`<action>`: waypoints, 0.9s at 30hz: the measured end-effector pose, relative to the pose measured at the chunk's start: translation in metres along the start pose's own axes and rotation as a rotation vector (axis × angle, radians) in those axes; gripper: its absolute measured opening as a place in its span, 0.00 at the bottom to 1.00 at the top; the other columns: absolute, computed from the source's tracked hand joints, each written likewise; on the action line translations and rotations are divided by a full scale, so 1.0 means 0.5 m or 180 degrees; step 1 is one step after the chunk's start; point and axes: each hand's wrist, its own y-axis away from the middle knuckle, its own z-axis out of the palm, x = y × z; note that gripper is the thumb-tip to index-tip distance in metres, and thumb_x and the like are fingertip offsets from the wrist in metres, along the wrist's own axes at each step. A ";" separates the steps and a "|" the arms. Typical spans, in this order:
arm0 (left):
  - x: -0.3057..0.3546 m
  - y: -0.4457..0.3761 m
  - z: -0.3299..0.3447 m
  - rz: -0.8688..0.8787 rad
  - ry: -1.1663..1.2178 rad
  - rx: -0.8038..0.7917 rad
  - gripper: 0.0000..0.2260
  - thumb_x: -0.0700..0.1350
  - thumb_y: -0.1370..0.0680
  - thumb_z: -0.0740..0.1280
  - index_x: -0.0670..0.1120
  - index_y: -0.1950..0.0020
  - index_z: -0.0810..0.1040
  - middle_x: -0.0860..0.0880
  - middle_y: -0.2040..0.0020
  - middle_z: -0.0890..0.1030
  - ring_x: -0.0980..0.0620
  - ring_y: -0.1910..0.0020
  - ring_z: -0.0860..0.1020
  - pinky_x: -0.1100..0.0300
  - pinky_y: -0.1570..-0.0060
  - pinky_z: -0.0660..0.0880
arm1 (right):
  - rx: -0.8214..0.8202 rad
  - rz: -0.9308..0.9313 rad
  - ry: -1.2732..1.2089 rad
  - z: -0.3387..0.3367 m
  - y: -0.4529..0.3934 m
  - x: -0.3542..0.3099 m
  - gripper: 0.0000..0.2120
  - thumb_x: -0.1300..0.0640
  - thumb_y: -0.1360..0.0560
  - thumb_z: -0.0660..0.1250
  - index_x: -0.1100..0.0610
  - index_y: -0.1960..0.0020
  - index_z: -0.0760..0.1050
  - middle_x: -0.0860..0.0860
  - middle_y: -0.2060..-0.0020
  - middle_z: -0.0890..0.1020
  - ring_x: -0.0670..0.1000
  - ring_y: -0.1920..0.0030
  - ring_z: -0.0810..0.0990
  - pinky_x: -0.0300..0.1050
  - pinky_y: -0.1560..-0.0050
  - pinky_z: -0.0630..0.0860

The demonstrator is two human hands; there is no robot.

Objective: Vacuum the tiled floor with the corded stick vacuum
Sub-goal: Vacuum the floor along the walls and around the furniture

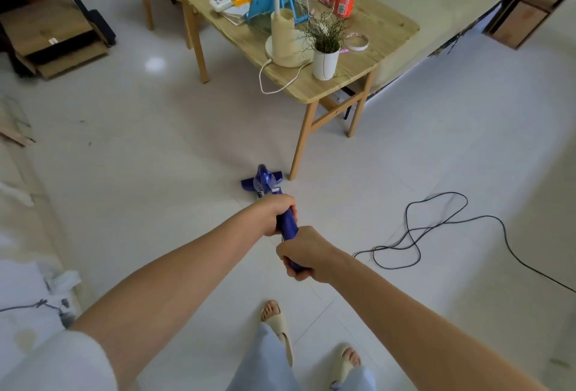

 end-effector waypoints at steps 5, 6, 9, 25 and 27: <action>-0.035 0.057 0.022 -0.0122 0.0543 -0.0128 0.07 0.33 0.27 0.60 0.40 0.65 0.69 0.44 0.69 0.73 0.50 0.70 0.72 0.59 0.66 0.74 | -0.0200 -0.0001 0.0219 -0.023 0.067 0.018 0.05 0.69 0.29 0.60 0.61 0.57 0.67 0.56 0.70 0.71 0.48 0.78 0.71 0.36 0.80 0.64; -0.044 0.073 0.032 -0.0109 0.0575 -0.0118 0.08 0.34 0.26 0.60 0.40 0.66 0.69 0.43 0.68 0.73 0.50 0.69 0.72 0.59 0.65 0.74 | -0.0240 0.0001 0.0284 -0.034 0.081 0.026 0.05 0.69 0.29 0.60 0.61 0.58 0.67 0.56 0.69 0.72 0.48 0.77 0.71 0.36 0.79 0.64; -0.072 0.117 0.077 -0.0062 0.0714 -0.0049 0.10 0.35 0.25 0.60 0.40 0.66 0.69 0.43 0.67 0.73 0.49 0.68 0.73 0.59 0.64 0.73 | -0.0360 -0.0004 0.0505 -0.078 0.125 0.055 0.06 0.68 0.29 0.60 0.60 0.60 0.67 0.56 0.70 0.72 0.50 0.76 0.69 0.37 0.79 0.63; -0.166 0.176 0.164 0.0355 0.1970 -0.0071 0.10 0.32 0.23 0.56 0.41 0.62 0.63 0.44 0.66 0.67 0.49 0.67 0.67 0.60 0.66 0.69 | -0.0957 -0.0251 0.1858 -0.200 0.152 0.101 0.08 0.68 0.27 0.62 0.59 0.61 0.67 0.54 0.70 0.72 0.50 0.73 0.70 0.36 0.78 0.66; -0.166 0.163 0.144 0.0370 0.1876 -0.0014 0.09 0.32 0.24 0.57 0.40 0.63 0.65 0.44 0.66 0.68 0.49 0.67 0.69 0.59 0.65 0.70 | -0.0873 -0.0263 0.1886 -0.176 0.135 0.099 0.07 0.68 0.27 0.62 0.59 0.59 0.67 0.55 0.69 0.72 0.50 0.73 0.71 0.37 0.77 0.67</action>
